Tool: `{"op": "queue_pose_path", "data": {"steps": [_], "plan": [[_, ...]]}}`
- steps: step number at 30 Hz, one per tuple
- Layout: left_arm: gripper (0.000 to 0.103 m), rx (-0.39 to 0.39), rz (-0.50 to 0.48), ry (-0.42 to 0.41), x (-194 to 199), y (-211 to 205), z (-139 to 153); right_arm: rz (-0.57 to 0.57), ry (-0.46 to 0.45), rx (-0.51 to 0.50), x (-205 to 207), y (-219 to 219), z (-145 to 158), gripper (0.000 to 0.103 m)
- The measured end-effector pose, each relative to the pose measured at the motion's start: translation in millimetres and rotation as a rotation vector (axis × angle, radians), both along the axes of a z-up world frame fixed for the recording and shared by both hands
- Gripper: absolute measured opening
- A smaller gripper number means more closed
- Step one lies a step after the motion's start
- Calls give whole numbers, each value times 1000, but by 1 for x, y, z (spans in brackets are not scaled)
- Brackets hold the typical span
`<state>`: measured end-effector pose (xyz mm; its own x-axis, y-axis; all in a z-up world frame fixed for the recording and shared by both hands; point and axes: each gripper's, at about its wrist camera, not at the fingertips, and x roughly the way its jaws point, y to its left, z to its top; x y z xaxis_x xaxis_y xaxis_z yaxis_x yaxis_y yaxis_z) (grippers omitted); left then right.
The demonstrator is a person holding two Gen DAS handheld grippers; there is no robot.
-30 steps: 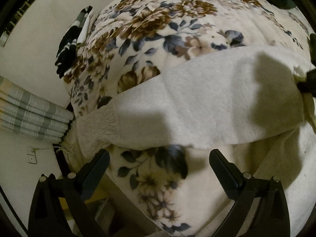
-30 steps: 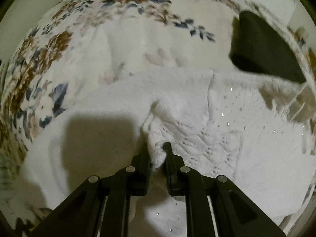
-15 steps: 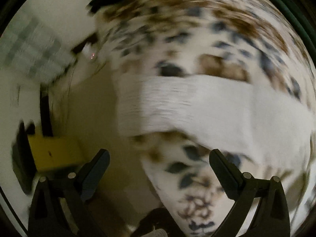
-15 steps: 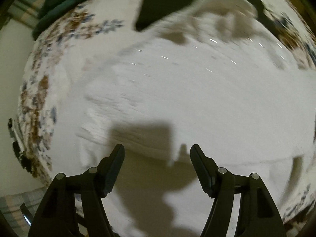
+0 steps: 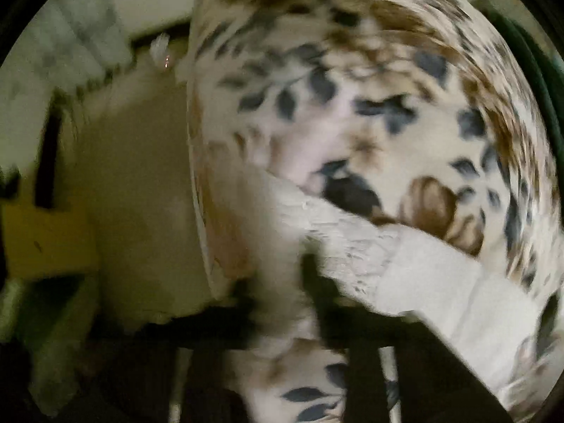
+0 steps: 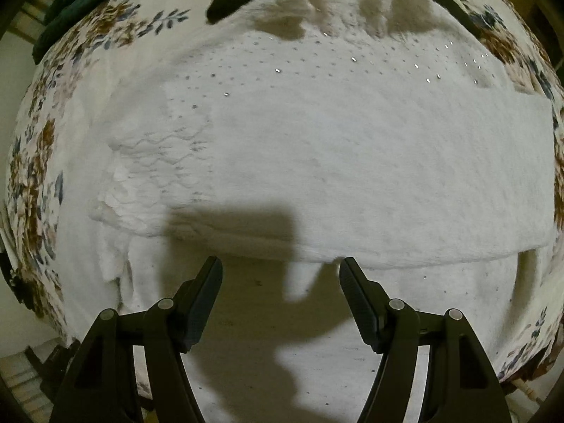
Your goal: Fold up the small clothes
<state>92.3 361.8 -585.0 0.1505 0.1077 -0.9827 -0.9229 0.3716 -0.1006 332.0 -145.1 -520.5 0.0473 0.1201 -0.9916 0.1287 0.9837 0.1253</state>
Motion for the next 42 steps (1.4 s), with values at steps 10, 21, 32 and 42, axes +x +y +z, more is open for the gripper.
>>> {"op": "queue_pose_path", "data": {"steps": [10,21,32,42], "plan": [[11,126,-77,9,2,-33,59,-29,-42,-4,11,-23,23,71],[11,133,54,4,-28,-44,81,10,-46,17,24,-62,29,71],[7,75,39,-83,-40,-48,77,28,-8,41,16,-57,12,71],[24,-325,263,-290,-42,-42,-17,36,1,4,17,-46,7,71]]}}
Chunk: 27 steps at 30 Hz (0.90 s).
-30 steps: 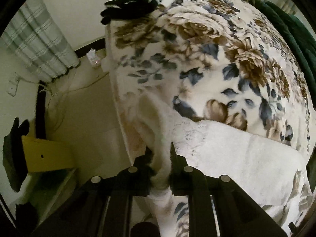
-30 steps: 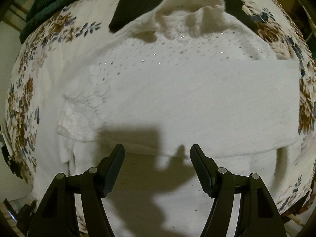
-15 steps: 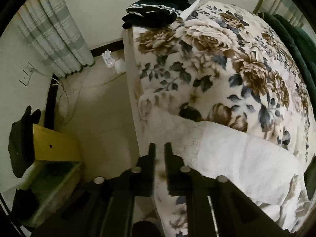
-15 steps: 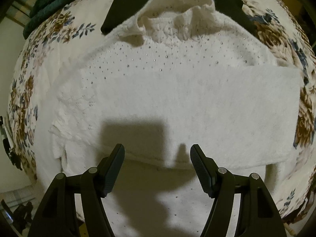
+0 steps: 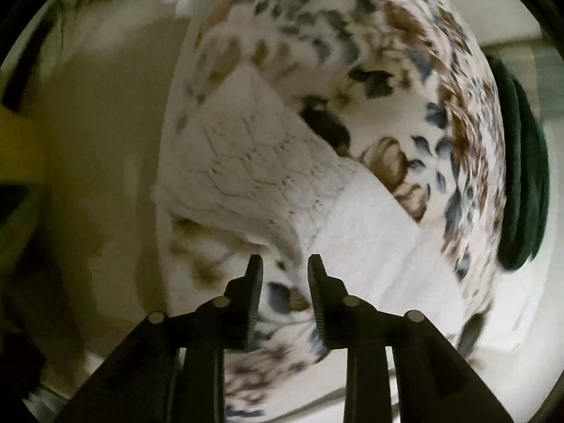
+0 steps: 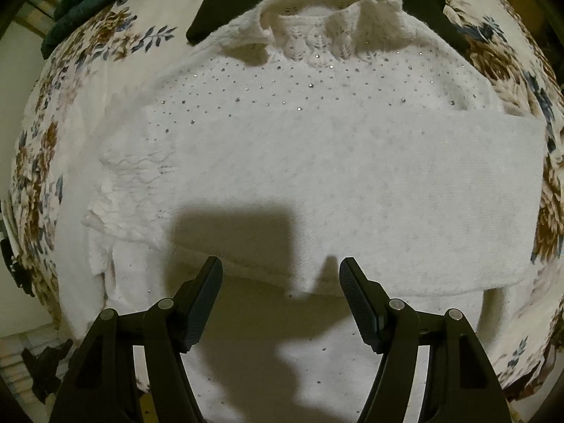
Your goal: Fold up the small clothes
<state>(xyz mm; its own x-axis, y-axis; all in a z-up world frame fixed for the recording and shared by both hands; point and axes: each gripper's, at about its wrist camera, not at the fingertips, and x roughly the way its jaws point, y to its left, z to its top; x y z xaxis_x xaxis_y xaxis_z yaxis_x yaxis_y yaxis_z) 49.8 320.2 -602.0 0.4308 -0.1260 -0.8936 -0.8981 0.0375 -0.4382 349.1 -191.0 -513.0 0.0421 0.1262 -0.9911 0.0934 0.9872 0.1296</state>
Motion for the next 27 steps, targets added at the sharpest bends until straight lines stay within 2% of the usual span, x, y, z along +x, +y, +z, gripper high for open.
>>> {"op": "queue_pose_path", "data": {"steps": [3,6,9,10,14,17,20,24,27], "plan": [[24,-34,72,-38,5,5,-12,-18,14,-9,2,1,-4,71],[24,-34,116,-25,11,11,-17,-23,16,-15,3,5,-6,71],[20,23,135,-1,17,10,-11,-15,11,-22,5,11,-7,71],[9,64,124,31,21,8,-5,-16,10,-20,6,12,-8,71],[5,161,85,80,32,7,9,-33,10,-3,7,7,-6,71],[5,253,25,105,46,7,29,-48,1,8,9,-3,-2,71],[5,377,-81,120,70,2,61,-75,-10,21,11,-25,3,71],[5,521,-233,117,117,-14,106,-120,-20,36,12,-57,7,71],[5,593,-325,92,151,-29,139,-155,-28,47,12,-87,10,71]]}}
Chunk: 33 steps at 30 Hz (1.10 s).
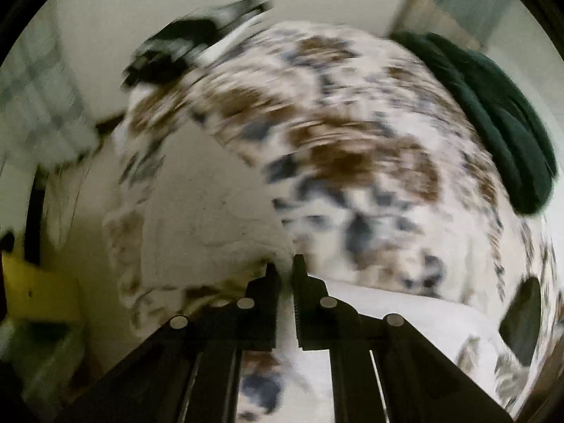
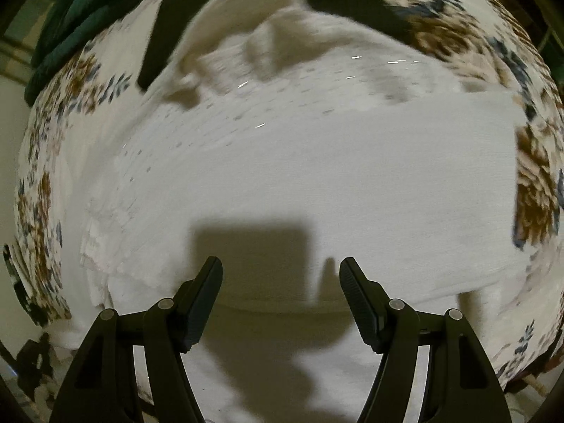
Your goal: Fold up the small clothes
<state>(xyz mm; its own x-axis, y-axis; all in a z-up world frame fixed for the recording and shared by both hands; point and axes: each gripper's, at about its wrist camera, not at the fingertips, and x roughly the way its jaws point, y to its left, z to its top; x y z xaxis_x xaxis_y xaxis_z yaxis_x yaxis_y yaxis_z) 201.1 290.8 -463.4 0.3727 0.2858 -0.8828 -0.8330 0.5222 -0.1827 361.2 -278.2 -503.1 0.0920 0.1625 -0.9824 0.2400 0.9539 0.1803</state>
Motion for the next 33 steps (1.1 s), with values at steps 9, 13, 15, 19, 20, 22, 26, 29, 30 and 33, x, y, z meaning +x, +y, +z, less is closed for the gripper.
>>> {"op": "queue_pose_path", "data": {"steps": [9,13,15,19,20,22,26,29,30,33], "plan": [[5,122,-479,-43,117,-182,45,-108,-26,22,-11,-96,8,71],[5,109,-703,-61,146,-287,48,-161,-26,29,-15,-139,9,71],[5,88,-800,-64,155,-339,46,-183,-25,32,-19,-161,10,71],[6,27,-951,-47,160,-425,33,-209,-20,21,-25,-202,13,71],[6,18,-980,-24,160,-442,27,-211,-17,17,-26,-209,13,71],[9,19,-1003,21,159,-463,17,-209,-11,18,-28,-220,13,71],[12,68,-1005,66,148,-472,12,-179,-20,52,-26,-223,19,71],[69,126,-973,102,136,-458,11,-139,-40,110,-17,-215,26,74],[88,148,-945,117,132,-448,12,-124,-47,129,-12,-208,27,75],[89,181,-863,138,116,-415,14,-71,-59,190,7,-181,26,80]]}}
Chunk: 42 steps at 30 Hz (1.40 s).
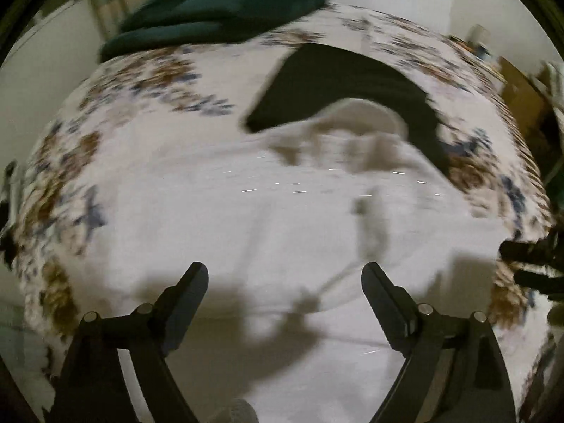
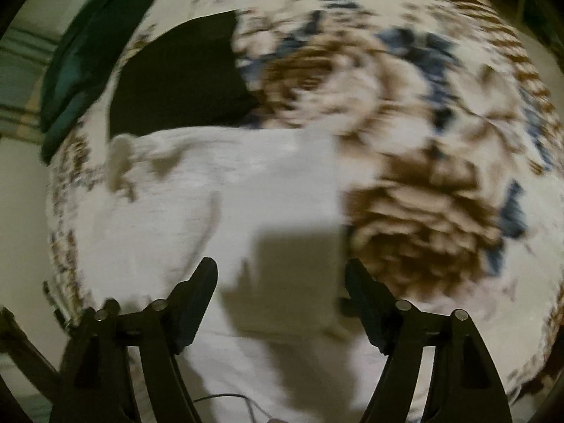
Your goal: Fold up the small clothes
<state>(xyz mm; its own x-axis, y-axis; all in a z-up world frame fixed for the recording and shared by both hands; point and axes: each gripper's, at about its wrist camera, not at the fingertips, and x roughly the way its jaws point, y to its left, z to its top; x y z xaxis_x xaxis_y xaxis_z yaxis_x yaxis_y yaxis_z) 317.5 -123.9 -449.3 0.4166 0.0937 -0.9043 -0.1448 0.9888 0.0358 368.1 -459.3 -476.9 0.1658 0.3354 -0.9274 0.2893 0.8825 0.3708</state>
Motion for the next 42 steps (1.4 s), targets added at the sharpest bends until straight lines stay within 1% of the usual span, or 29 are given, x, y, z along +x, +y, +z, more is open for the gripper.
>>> {"op": "queue_pose_path", "data": {"steps": [2,3,5,7,8,9,12,14,15,16,18,19,20,23,26,28,29,30,31,32,34,36,37,38,39,40,42], "plan": [[89,36,58,3,-8,24,0,29,6,39,14,22,-9,83],[89,69,95,5,-12,37,0,32,18,55,24,33,-17,83],[89,130,164,14,-19,61,-1,16,30,58,38,48,-24,83],[89,163,219,35,-26,84,-6,18,10,59,56,67,-26,83],[89,173,244,47,-29,95,-10,29,-2,31,65,80,-25,83],[89,180,266,59,-32,103,-14,42,-3,-28,77,96,-25,83],[89,209,325,97,-39,124,-26,78,25,-136,92,128,-31,83],[89,200,348,114,-42,133,-31,137,51,-234,98,151,-41,83],[89,190,360,122,-44,136,-33,175,63,-305,99,163,-48,83],[89,176,368,124,-44,139,-34,194,71,-342,98,168,-52,81],[89,157,372,120,-44,143,-32,227,71,-412,93,174,-54,47],[89,150,371,114,-44,145,-31,221,60,-432,89,171,-51,21],[89,144,369,109,-43,147,-30,199,36,-432,83,164,-44,16],[89,124,366,97,-42,154,-28,106,-53,-404,61,136,-13,11],[89,102,367,94,-39,163,-28,32,-115,-367,35,103,9,10],[89,93,368,95,-37,169,-29,1,-154,-384,15,81,12,10],[89,89,368,93,-35,171,-30,6,-146,-387,8,70,8,11],[89,84,365,94,-33,173,-30,25,-97,-367,3,60,-2,14],[89,81,362,95,-30,174,-31,27,-38,-311,-2,48,-13,24],[89,79,355,93,-27,176,-31,11,-14,-269,-5,37,-19,38],[89,77,344,88,-20,177,-30,-72,-4,-179,-16,18,-20,49],[89,84,328,73,-11,179,-29,-138,-21,-134,-21,5,-15,51],[89,87,321,68,-6,179,-28,-181,-49,-93,-21,-2,-11,51],[89,91,317,62,-2,179,-27,-203,-67,-73,-21,-3,-7,51],[89,93,314,56,2,180,-26,-225,-86,-48,-18,-5,-4,53],[89,97,308,50,7,180,-25,-240,-99,-28,-13,-5,-2,58],[89,108,290,43,19,178,-26,-230,-70,-22,0,2,-9,59]]}}
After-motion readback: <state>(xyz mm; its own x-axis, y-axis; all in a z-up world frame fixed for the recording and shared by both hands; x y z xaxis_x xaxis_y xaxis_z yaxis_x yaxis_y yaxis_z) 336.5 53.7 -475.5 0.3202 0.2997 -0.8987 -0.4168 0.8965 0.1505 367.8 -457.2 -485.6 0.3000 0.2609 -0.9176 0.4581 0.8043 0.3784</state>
